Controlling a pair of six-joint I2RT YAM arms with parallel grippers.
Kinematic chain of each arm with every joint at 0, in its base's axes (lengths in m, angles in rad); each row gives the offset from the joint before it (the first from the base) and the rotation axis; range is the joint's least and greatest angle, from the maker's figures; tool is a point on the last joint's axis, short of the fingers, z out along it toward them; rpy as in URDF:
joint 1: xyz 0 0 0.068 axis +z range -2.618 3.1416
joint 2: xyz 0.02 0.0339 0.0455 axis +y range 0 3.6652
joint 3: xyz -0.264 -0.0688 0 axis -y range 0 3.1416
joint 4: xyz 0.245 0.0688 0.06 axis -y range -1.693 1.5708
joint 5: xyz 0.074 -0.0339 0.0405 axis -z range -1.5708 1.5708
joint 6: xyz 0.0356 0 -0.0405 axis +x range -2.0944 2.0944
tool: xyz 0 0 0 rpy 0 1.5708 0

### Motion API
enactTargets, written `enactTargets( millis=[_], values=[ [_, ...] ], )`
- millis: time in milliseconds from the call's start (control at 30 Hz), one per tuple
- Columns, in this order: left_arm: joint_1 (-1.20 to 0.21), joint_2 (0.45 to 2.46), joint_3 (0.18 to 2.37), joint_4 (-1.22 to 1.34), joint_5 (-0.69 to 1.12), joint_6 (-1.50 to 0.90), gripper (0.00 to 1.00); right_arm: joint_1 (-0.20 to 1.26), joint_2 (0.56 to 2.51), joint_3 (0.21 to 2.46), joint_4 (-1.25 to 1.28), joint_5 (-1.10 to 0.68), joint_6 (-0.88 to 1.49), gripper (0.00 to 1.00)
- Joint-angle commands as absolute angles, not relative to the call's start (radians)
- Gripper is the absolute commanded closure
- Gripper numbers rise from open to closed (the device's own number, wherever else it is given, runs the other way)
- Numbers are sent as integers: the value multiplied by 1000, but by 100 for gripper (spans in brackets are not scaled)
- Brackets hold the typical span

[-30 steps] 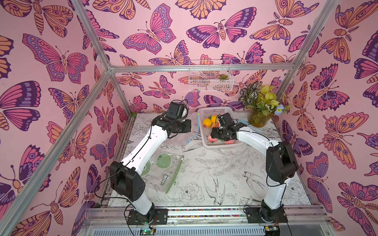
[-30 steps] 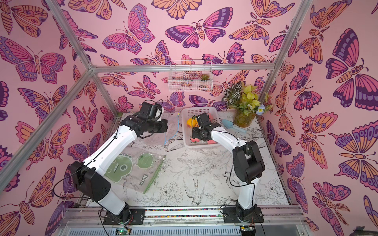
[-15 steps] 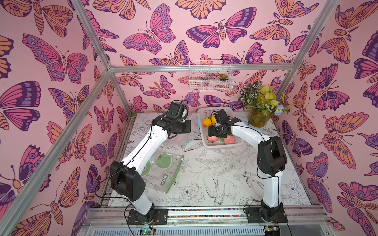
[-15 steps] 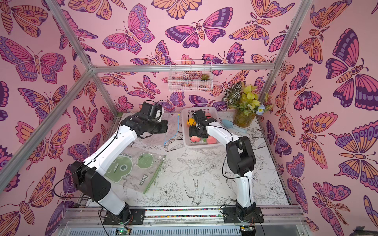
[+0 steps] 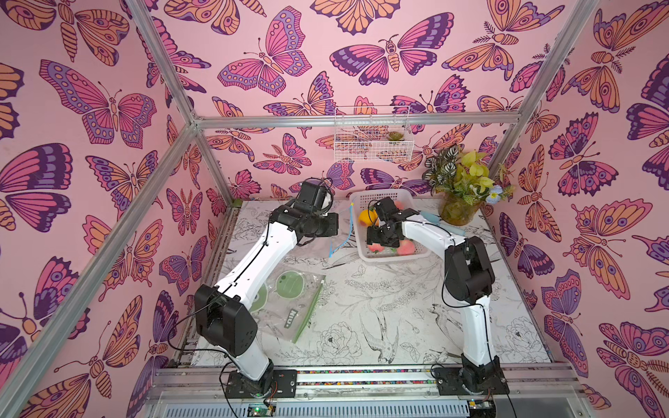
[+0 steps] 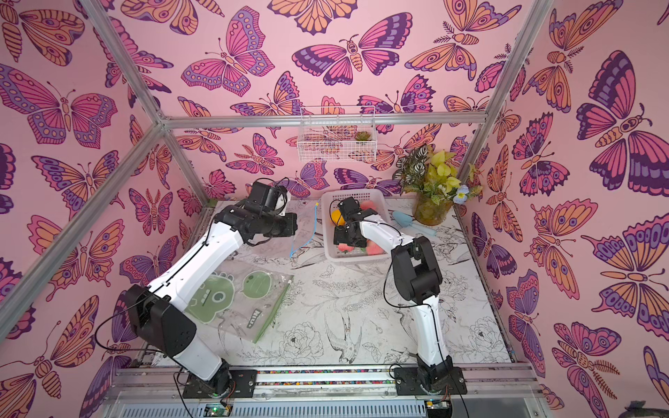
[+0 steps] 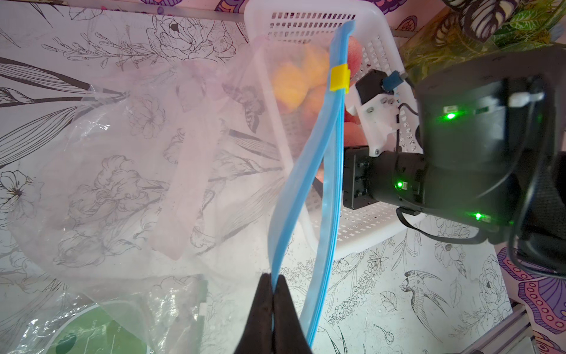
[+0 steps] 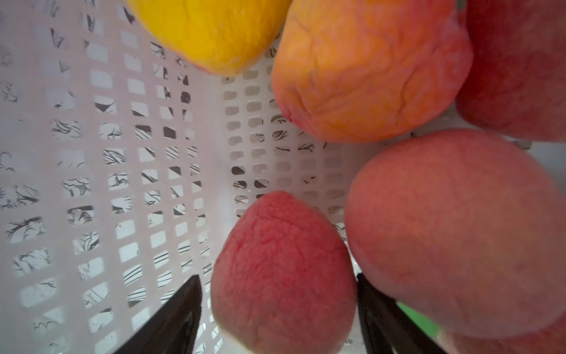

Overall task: Place the peach in a zip-top bag and seal the zipper
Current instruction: Pick up the peach from the basket.

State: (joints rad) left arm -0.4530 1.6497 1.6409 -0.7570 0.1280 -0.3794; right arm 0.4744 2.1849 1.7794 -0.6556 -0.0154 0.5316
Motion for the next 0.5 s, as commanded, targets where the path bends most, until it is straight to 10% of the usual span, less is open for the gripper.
enactTargets(
  millis=[0,467],
  values=[
    [-457,1656,1624,-767,141,-379,100,472,2210,1807,-673,1,568,23],
    [-458,1653,1619,-767,145,-386,100,468,1979,1536,-419,16,604,34]
  ],
)
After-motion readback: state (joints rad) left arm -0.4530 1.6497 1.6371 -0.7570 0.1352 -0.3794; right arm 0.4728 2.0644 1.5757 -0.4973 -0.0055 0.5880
